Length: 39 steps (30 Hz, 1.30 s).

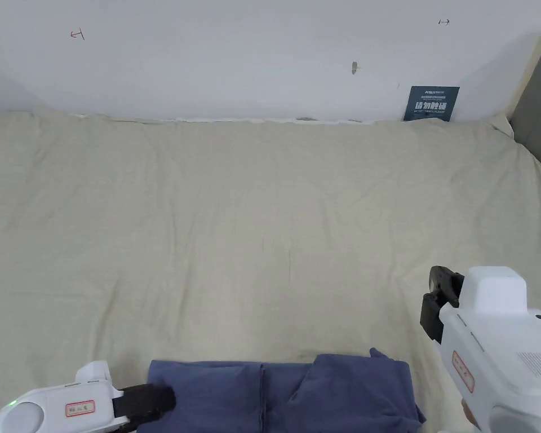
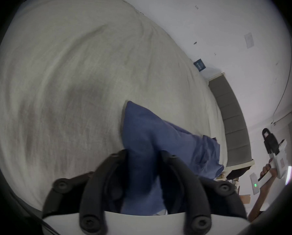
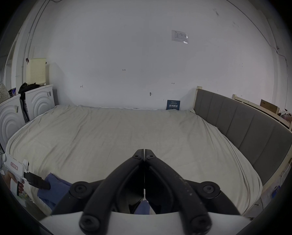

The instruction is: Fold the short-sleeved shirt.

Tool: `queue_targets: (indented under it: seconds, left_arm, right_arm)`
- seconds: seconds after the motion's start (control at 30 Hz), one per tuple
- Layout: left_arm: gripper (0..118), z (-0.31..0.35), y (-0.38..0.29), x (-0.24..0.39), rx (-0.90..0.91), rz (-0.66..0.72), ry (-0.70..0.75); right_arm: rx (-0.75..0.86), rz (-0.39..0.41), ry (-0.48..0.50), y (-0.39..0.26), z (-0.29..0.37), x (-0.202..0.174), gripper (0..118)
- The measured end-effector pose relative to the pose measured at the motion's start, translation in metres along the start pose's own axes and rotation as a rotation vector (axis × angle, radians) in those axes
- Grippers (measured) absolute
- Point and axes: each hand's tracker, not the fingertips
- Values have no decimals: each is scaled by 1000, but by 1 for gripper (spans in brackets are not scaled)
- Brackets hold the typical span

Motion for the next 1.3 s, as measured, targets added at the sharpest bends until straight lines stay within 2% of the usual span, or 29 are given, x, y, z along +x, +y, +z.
queue_targets:
  seconds: [0.03, 0.13, 0.33, 0.43, 0.53, 0.67, 0.77, 0.93, 1.1, 1.3]
  left_arm:
    - [28, -7, 4, -10, -5, -13, 16]
    - [13, -2, 0, -4, 24, -29, 28]
    - [10, 28, -9, 24, 113, -129, 96]
    - [10, 45, -2, 5, 129, -99, 96]
    - [10, 67, -1, 7, 189, -137, 187]
    - [10, 89, 2, 25, 209, -125, 183]
    - [10, 89, -3, 68, 209, -172, 187]
    - [10, 55, -11, 150, 148, -308, 84]
    - [10, -8, -21, 215, 47, -420, 36]
    - [10, -93, -61, 264, -78, -515, 98]
  right_arm:
    - [-1, -2, -1, 0, 0, 1, 2]
    - [1, -8, -1, 1, 2, 2, 2]
    - [16, -12, 7, 4, 6, 5, 2]
    - [28, -22, 14, 5, 8, 7, 2]
    - [33, -26, 23, 5, 10, 10, 2]
    - [39, -31, 28, 5, 12, 15, 2]
    - [47, -41, 26, 5, 15, 20, 2]
    - [55, -49, 19, 5, 19, 28, 2]
    - [58, -47, 6, 4, 24, 39, 2]
    - [54, -53, -28, 0, 30, 55, 2]
